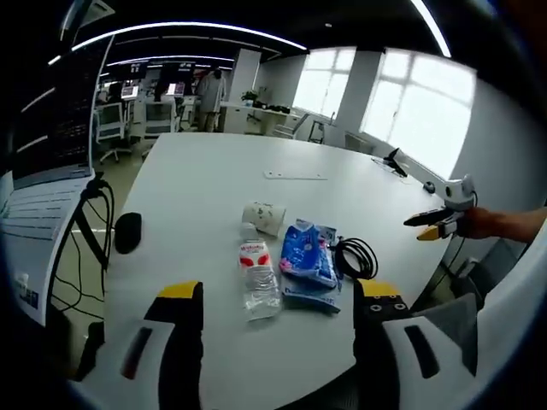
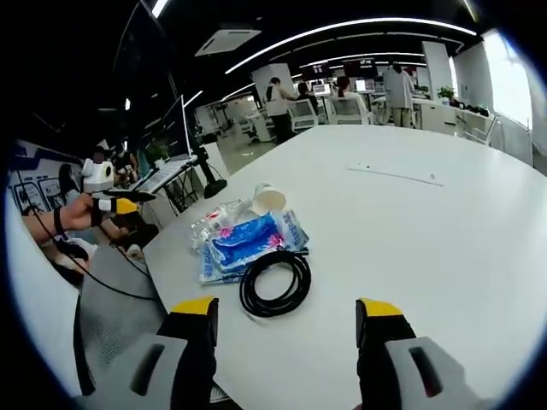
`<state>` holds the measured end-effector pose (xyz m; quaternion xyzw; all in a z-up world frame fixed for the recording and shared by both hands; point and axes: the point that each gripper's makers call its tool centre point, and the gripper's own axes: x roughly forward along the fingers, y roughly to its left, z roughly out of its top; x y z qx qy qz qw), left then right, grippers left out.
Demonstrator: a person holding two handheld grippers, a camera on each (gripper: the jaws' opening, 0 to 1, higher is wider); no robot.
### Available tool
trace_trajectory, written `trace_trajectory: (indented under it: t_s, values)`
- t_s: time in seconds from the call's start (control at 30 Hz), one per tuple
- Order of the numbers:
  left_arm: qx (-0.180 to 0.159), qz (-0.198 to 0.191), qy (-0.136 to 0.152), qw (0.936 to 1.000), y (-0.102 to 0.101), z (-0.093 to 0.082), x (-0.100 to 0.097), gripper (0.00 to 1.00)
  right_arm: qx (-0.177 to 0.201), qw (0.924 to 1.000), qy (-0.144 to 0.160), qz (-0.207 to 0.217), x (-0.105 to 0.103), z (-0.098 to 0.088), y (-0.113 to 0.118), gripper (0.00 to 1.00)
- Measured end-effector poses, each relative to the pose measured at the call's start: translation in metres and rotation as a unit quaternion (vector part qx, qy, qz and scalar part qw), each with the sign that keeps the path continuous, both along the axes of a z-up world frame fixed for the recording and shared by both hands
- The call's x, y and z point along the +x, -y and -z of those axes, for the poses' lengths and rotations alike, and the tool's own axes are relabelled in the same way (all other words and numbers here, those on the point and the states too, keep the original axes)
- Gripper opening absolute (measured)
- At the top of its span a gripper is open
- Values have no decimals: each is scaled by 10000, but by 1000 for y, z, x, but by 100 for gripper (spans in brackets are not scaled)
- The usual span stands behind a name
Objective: Arrange the tabletop items into an orderly group along one side of the table until the central work area is clear of visible clutter.
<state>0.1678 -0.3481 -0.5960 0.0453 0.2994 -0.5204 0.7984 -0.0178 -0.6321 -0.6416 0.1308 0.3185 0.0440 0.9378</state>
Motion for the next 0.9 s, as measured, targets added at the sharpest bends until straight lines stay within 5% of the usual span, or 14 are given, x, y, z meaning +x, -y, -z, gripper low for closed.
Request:
trace_trajectory:
  t_s: [0.9]
  values:
    - [-25,29,-132,9999,-1,19,10,69,85,9999,-41,129,-11,9,-10,66]
